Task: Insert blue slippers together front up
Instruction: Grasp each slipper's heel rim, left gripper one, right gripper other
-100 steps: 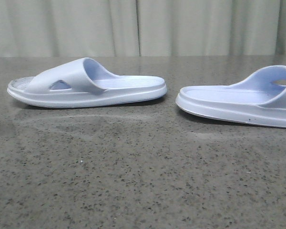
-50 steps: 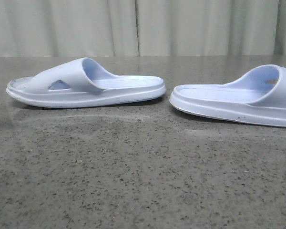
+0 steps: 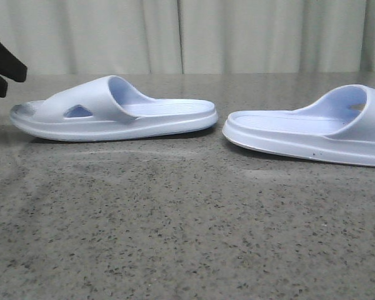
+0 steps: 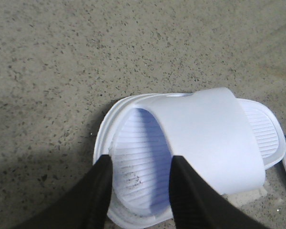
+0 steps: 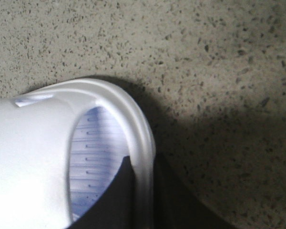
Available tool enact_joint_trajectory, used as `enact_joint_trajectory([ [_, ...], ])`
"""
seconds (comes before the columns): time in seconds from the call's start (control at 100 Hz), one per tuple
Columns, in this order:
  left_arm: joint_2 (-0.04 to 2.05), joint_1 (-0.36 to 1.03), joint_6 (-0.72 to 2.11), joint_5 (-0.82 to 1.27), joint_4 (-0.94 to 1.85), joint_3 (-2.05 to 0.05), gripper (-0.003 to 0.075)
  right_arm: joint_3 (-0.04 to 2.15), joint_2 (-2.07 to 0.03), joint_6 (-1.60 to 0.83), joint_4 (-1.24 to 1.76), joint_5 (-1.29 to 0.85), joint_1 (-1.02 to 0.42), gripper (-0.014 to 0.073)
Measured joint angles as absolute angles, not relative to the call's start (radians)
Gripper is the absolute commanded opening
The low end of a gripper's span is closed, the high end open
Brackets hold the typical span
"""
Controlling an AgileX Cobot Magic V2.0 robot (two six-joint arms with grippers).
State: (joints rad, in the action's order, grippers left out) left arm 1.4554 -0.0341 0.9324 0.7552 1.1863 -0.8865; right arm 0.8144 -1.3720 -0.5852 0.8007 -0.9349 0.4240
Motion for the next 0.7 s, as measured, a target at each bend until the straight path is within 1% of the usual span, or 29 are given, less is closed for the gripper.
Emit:
enact_joint_trajectory([
  [0.3, 1.52, -0.034, 0.936, 0.774, 1.143, -0.909, 0.0237, 0.814, -1.372, -0.585, 0.803, -0.935, 0.424, -0.0104],
  [0.7, 1.584, -0.034, 0.981, 0.841, 1.175, -0.911, 0.0223, 0.814, -1.372, -0.586, 0.808, -0.935, 0.424, -0.0104],
])
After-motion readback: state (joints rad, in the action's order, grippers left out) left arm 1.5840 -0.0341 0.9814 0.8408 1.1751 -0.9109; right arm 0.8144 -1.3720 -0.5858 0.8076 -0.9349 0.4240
